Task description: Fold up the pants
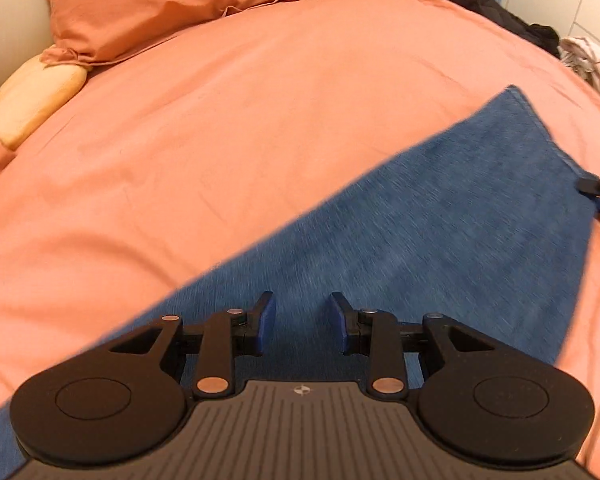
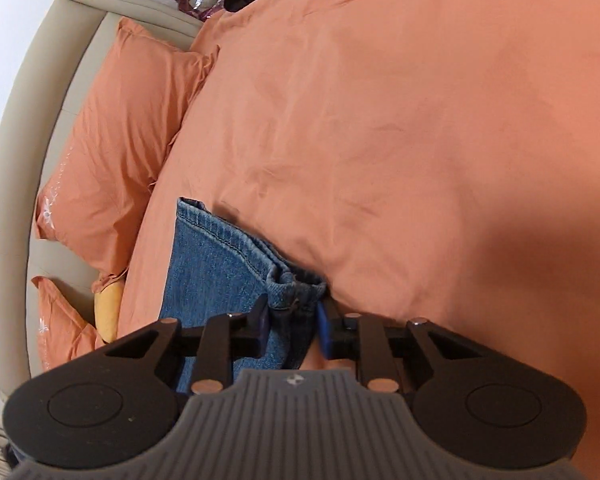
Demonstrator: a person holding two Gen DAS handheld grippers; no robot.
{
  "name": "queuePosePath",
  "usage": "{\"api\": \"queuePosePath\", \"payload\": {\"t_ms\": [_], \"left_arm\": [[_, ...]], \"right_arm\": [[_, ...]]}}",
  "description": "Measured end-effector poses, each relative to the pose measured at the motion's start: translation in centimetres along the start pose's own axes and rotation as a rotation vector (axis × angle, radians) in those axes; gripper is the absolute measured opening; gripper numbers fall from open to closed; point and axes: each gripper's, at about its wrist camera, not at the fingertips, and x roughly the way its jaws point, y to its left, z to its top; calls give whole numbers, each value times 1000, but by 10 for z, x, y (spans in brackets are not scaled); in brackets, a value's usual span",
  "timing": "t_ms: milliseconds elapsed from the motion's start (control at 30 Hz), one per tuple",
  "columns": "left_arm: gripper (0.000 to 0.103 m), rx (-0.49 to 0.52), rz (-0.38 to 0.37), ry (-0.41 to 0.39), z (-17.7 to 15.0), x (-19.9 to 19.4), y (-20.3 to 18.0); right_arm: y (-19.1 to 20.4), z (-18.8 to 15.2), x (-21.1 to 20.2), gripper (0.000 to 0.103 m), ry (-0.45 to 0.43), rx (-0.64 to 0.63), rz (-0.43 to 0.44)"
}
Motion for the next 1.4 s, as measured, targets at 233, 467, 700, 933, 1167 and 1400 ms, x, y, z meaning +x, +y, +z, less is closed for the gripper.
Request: {"api": "queuePosePath", "payload": {"t_ms": [233,467,700,933,1167,1400], "left_arm": [[31,-50,21,5,22,36,8],[24,-30,23,17,17,22,2],[20,86,-68,28,-34,-13,-41],[2,54,-187,19,-91,-43,-82],[12,18,-292,0,-140,-89,-78],[12,-79,-209,-78,-175,-151,-4]], "right_arm": [[6,-1,-2,14,-4,-82,-1],[22,1,-2,13,-2,-133,-64],[66,1,-31,9,-36,-257,-70],[137,-8,-62,8,-59,-403,-57],[235,-45,-93,7,-76,-616,-4],[337,-114,-95,7,-40,-767,62]]}}
